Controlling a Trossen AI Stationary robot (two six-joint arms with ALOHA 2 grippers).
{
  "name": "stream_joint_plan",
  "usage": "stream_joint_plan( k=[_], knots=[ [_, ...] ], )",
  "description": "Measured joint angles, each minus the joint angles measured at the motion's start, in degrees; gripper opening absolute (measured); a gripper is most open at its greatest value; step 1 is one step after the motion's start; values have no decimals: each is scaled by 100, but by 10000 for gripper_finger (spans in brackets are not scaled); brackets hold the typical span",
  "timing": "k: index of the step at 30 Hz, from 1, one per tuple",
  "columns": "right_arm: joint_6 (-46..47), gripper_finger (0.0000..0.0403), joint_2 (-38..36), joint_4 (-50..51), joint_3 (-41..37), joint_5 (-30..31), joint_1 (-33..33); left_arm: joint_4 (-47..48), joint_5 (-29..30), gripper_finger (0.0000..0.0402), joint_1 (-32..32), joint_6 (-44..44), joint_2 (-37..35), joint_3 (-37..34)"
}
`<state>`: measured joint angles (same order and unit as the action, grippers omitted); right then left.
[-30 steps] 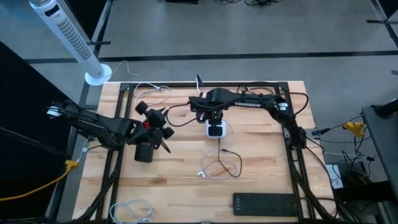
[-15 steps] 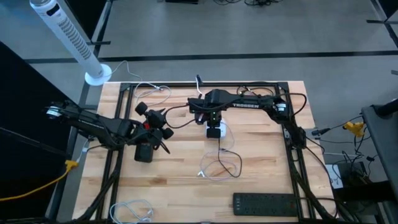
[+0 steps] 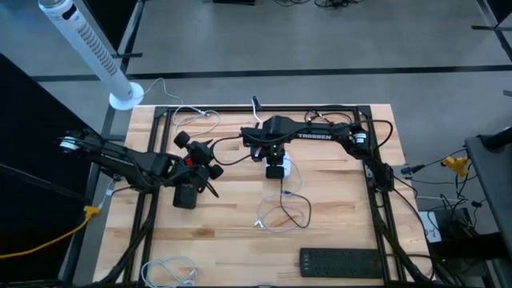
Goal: Insert USB
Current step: Insert the purple charger cable into the white charger adapter
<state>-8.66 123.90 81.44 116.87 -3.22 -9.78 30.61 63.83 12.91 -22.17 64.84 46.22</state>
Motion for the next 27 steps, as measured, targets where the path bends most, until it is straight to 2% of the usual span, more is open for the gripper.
stream_joint_plan(
  k=[13, 27],
  knots=[
    [-45, 12, 10, 0, -32, 6, -37, -63, -2, 39, 0, 0, 2, 0],
    [-117, 12, -14, -656, -645, 8, -48, -68, -39, 39, -4, -4, 4, 0]
  ],
)
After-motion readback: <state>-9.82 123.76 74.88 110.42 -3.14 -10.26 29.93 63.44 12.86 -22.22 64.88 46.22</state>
